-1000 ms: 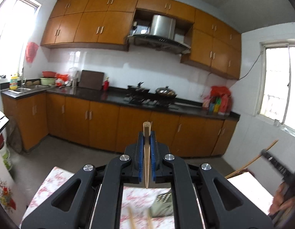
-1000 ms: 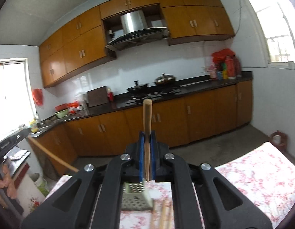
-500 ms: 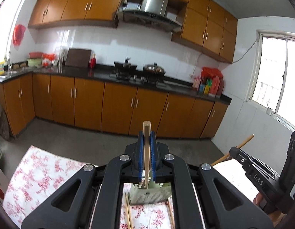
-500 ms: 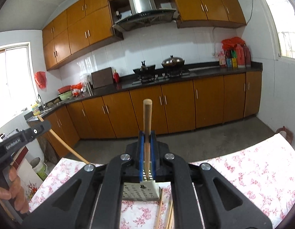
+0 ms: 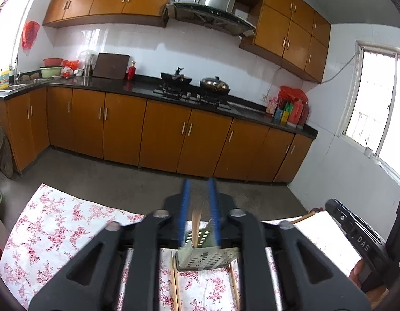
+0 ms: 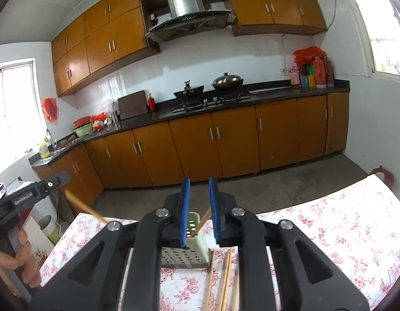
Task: Organize utensils
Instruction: 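Drop the right tool's chopstick into the green holder and open while the left tool does likewise, then lower the right tool and grasp another chopstick while the left tool grasps one too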
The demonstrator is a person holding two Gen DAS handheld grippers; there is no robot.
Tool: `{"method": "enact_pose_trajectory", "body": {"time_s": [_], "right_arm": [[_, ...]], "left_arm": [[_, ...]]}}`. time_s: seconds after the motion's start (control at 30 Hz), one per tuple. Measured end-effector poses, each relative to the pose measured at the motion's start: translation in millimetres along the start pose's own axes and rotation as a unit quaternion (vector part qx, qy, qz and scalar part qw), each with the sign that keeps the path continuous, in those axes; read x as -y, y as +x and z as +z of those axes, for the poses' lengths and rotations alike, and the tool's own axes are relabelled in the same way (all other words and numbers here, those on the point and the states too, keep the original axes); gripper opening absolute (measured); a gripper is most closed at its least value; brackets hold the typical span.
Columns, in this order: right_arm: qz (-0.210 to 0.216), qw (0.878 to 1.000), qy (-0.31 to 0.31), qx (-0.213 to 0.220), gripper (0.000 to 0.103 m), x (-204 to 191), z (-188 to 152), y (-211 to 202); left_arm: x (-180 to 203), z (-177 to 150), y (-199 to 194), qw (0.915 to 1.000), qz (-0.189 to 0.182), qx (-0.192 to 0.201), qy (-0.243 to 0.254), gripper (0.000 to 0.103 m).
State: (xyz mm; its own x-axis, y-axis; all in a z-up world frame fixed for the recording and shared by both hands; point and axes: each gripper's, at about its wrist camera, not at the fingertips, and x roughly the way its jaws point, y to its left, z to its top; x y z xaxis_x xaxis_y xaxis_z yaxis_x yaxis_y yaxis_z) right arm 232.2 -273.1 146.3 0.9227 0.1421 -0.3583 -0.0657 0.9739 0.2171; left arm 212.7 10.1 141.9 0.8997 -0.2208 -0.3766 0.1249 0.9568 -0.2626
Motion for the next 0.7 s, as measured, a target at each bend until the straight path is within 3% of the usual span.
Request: {"method": "enact_pose_trajectory", "body": {"time_s": [0.17, 0.33, 0.47, 0.6, 0.7], "right_arm": [[-0.028, 0.999, 0.015, 0.011, 0.021, 22.7, -9.3, -23.4], [-0.065, 0.997, 0.032, -0.041, 0.021, 56.1, -53.4, -23.7], [-0.078, 0.990, 0.033, -0.115, 0.021, 68.5, -103.6, 1.2], [-0.060, 0.977, 0.034, -0.202, 0.022, 67.3, -160.6, 33.4], [-0.050, 0.969, 0.018, -0.240, 0.022, 52.1, -191.7, 48.4]], "left_arm": [[-9.3, 3.0, -19.0, 0.9998, 0.008, 0.018, -0.001, 0.032], [-32.6, -16.6, -29.1, 0.9994, 0.033, 0.014, -0.001, 0.032], [-61.9, -51.1, -22.0, 0.9977, 0.063, -0.022, -0.009, 0.033], [-86.9, -96.8, -1.0, 0.9926, 0.088, -0.083, -0.012, 0.033], [-100.2, -131.0, 12.7, 0.9870, 0.095, -0.128, -0.019, 0.033]]}}
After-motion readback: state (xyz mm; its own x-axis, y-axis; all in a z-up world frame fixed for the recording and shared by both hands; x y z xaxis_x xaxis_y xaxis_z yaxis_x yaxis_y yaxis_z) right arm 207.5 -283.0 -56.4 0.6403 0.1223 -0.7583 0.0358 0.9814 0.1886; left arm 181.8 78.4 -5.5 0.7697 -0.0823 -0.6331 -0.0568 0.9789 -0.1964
